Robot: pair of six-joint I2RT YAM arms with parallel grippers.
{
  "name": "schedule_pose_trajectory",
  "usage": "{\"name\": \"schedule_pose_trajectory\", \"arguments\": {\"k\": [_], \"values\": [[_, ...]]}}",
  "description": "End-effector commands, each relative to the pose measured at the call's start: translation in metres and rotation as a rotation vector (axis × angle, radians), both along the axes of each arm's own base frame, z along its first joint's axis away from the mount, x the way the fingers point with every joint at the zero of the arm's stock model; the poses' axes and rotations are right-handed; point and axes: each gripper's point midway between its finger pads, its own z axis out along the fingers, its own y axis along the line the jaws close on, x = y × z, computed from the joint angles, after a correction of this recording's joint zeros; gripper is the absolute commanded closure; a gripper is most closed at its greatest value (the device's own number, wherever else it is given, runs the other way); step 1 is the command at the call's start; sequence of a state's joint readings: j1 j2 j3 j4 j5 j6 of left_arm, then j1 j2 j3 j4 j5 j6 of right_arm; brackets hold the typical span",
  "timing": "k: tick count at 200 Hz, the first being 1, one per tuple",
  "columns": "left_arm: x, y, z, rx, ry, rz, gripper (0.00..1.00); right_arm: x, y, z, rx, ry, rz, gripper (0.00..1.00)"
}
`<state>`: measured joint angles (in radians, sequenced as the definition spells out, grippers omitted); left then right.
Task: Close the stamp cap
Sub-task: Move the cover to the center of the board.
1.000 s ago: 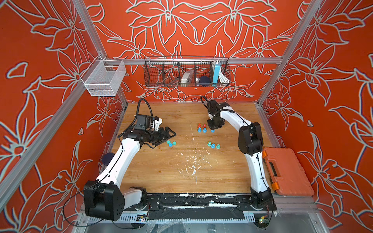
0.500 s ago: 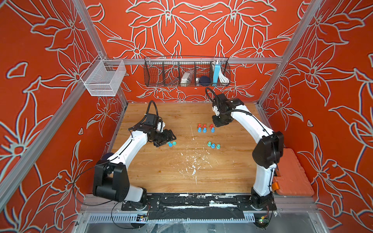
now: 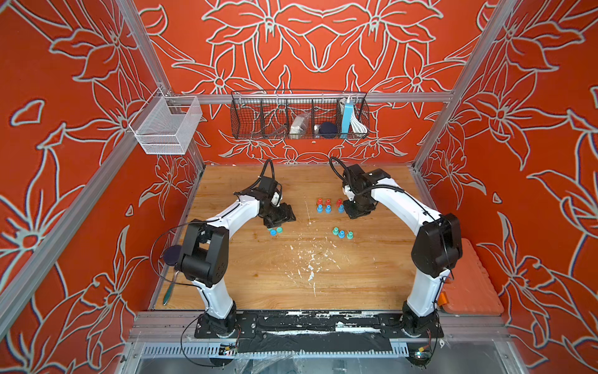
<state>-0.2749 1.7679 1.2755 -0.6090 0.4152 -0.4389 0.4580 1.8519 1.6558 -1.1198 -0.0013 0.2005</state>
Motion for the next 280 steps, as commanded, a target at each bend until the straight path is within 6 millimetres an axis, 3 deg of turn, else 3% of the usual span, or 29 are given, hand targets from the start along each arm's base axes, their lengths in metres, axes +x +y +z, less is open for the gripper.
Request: {"name": "schedule_pose_trajectory", "arguments": {"k": [1,53,204,251,280], "values": [[0.004,0.005,-0.010,0.036,0.019,0.035,0.31,-0.005,-0.005,0.011,0.009,-0.024,0.000,0.68],[0.002,0.015,-0.025,0.098,0.041,0.055,0.32,-0.007,-0.006,0.009,0.019,-0.020,0.000,0.68],[0.013,0.017,-0.060,0.136,0.076,0.067,0.34,-0.002,-0.004,0.020,0.046,-0.040,-0.006,0.68],[0.013,0.010,-0.065,0.149,0.084,0.040,0.34,-0.002,-0.004,0.023,0.050,-0.044,-0.005,0.68],[0.000,-0.012,-0.074,0.149,0.104,-0.008,0.35,0.000,-0.002,0.030,0.051,-0.053,-0.002,0.69]]}}
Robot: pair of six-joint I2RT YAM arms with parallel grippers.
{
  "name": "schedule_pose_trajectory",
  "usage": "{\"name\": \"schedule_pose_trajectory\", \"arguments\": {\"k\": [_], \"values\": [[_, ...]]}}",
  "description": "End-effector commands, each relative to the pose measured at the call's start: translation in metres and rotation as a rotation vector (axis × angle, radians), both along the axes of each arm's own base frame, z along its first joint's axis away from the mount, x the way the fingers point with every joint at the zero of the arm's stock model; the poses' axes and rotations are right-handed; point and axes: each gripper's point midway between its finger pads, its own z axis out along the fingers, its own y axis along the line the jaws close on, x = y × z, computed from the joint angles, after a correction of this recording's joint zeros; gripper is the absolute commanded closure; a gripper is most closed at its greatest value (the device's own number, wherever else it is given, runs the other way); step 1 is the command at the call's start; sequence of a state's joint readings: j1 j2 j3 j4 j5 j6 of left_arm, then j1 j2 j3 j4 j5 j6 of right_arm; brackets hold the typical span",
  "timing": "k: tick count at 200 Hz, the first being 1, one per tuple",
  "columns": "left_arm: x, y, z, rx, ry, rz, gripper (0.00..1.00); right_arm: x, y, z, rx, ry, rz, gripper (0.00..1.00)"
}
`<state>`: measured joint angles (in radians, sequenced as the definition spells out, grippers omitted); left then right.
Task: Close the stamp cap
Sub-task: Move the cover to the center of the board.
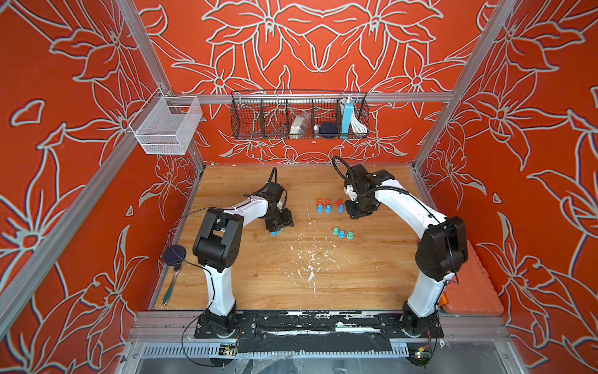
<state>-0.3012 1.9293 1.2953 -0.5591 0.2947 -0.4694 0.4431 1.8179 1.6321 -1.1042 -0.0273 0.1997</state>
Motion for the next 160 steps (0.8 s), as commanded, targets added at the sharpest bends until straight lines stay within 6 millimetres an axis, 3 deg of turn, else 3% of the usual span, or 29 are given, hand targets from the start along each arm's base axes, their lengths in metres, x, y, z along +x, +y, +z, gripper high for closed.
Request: {"name": "schedule_pose_trajectory", "arguments": {"k": [1,25,46,100,160], "values": [[-0.012,-0.019,-0.015,0.018,0.039,-0.048,0.35,0.002,0.000,0.024,0.018,-0.041,0.007,0.69],[-0.023,-0.047,-0.018,0.017,0.045,-0.099,0.35,0.005,0.000,0.032,0.027,-0.067,0.001,0.68],[-0.023,-0.065,-0.007,0.008,0.021,-0.116,0.35,0.003,0.000,0.035,0.031,-0.071,-0.001,0.68],[-0.008,-0.078,0.028,-0.013,-0.046,-0.138,0.30,-0.001,0.000,0.038,0.043,-0.075,-0.003,0.69],[-0.003,-0.092,0.088,-0.083,-0.138,-0.163,0.24,-0.008,0.002,0.034,0.051,-0.066,0.009,0.69]]}}
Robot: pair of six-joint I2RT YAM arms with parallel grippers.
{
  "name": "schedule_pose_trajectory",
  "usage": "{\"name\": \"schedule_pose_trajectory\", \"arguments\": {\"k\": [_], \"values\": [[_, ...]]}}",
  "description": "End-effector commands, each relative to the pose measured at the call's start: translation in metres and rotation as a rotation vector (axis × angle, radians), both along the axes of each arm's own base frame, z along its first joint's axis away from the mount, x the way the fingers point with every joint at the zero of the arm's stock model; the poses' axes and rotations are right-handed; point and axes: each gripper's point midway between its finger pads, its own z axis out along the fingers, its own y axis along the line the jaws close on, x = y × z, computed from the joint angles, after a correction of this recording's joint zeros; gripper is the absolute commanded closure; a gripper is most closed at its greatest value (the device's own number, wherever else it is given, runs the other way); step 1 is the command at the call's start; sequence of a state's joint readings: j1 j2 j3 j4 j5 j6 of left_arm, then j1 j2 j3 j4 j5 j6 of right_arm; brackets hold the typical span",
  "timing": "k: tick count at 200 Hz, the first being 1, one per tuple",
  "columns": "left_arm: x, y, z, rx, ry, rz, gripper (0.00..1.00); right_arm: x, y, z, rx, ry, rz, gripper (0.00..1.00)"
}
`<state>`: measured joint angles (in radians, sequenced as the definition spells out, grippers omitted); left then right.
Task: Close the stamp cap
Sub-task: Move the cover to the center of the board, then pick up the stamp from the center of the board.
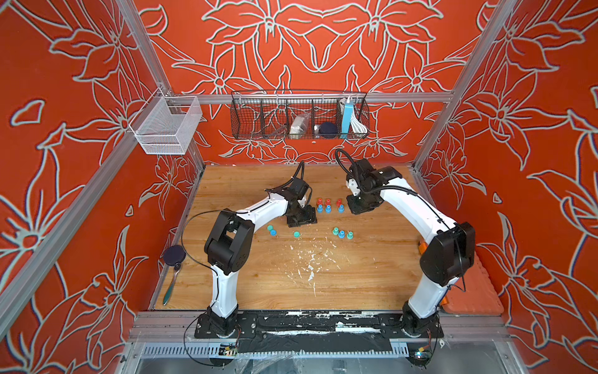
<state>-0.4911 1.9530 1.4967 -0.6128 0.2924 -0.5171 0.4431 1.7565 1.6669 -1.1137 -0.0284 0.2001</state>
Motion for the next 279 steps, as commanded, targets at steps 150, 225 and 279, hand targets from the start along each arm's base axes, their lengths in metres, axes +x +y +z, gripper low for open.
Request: {"name": "schedule_pose_trajectory", "arguments": {"k": [150,225,279], "values": [[-0.027,0.087,0.045,-0.051,-0.035,0.142,0.24,-0.016,0.052,-0.087,-0.107,0.145,0.163,0.61],[-0.029,0.101,0.043,-0.050,-0.030,0.176,0.24,-0.006,0.062,-0.109,-0.115,0.185,0.177,0.61],[-0.030,0.109,0.042,-0.051,-0.027,0.192,0.24,-0.004,0.063,-0.119,-0.129,0.208,0.180,0.66]]}}
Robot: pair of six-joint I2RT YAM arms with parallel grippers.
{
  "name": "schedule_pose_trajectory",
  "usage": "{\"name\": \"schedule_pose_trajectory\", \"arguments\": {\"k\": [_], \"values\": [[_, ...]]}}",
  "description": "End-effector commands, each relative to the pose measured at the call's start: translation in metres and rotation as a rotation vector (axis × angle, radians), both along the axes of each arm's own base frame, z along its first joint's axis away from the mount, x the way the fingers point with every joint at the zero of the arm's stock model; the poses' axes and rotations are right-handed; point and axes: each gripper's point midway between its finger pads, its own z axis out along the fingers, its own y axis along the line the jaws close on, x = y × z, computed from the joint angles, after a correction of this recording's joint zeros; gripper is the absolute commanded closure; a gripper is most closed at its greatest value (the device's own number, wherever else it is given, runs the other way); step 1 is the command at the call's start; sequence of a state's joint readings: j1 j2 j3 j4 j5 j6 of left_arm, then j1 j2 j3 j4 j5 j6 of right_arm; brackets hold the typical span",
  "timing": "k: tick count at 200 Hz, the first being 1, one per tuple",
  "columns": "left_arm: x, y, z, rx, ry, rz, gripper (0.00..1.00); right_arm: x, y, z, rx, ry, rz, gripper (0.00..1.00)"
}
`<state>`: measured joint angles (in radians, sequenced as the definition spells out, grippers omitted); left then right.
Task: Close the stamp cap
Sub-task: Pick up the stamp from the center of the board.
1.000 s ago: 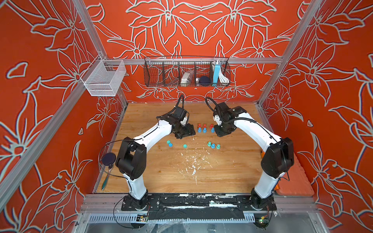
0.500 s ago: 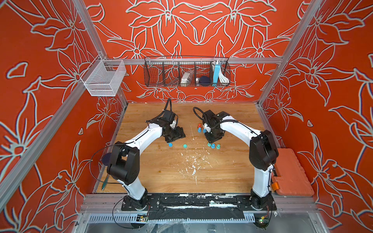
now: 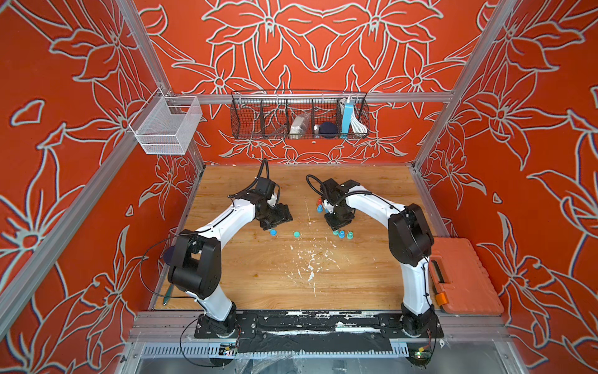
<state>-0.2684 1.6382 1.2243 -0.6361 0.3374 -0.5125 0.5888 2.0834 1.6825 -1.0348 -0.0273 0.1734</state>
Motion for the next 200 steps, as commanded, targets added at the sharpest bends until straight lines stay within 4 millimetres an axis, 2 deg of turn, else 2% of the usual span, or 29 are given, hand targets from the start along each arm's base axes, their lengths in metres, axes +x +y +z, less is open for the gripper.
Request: {"name": "schedule_pose_trajectory", "arguments": {"k": [1,72,101,163,200], "values": [[-0.004,0.005,0.009,-0.004,-0.023,-0.007,0.24,0.003,0.001,-0.003,-0.009,0.009,0.009,0.66],[-0.004,0.011,0.009,-0.009,-0.023,0.009,0.24,0.002,0.001,-0.008,-0.013,0.027,0.014,0.69],[-0.004,0.012,0.011,-0.009,-0.027,0.013,0.24,-0.002,-0.002,-0.010,-0.032,0.053,0.014,0.74],[-0.004,0.016,0.014,-0.008,-0.032,0.021,0.25,0.000,-0.004,-0.004,-0.038,0.029,0.015,0.84],[-0.005,0.019,0.016,-0.005,-0.039,0.027,0.25,0.001,0.000,0.009,-0.025,0.012,0.016,0.84]]}}
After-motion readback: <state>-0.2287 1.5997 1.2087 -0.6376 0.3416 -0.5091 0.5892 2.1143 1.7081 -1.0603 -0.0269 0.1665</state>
